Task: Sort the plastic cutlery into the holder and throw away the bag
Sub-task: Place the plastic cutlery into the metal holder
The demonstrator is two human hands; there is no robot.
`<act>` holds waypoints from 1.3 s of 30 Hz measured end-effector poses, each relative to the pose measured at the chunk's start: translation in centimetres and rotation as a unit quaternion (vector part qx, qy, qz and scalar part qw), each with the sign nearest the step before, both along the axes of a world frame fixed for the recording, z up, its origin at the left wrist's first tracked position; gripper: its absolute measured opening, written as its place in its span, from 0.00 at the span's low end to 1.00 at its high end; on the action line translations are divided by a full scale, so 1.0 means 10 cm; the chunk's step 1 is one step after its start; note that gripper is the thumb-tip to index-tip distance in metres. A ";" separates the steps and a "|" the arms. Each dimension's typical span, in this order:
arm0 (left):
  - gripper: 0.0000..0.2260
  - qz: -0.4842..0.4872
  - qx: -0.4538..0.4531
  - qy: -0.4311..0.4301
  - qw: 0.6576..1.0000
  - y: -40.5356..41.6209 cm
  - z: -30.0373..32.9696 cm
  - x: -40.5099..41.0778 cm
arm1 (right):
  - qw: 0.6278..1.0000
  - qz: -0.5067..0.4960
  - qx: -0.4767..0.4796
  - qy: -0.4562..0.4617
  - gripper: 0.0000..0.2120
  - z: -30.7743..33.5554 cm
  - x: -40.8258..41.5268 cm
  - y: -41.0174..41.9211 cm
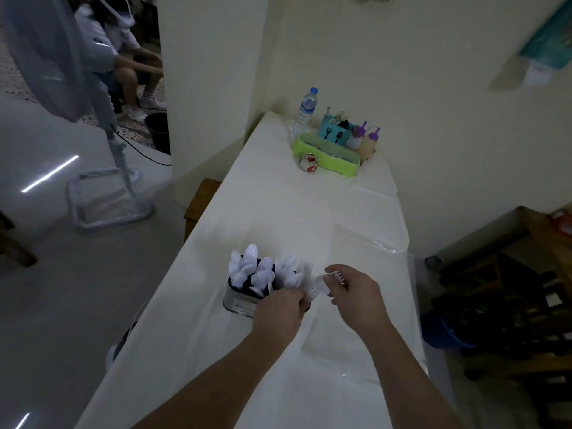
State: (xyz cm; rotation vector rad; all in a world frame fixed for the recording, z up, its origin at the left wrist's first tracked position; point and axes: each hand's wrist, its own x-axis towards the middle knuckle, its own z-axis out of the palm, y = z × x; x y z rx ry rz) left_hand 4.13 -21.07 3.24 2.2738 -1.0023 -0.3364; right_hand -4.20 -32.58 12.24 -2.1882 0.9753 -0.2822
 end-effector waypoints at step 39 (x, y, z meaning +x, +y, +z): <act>0.05 -0.102 -0.063 -0.100 0.988 0.50 -0.08 -0.27 | 0.984 -0.010 -0.072 0.165 0.23 -0.45 -0.73 0.16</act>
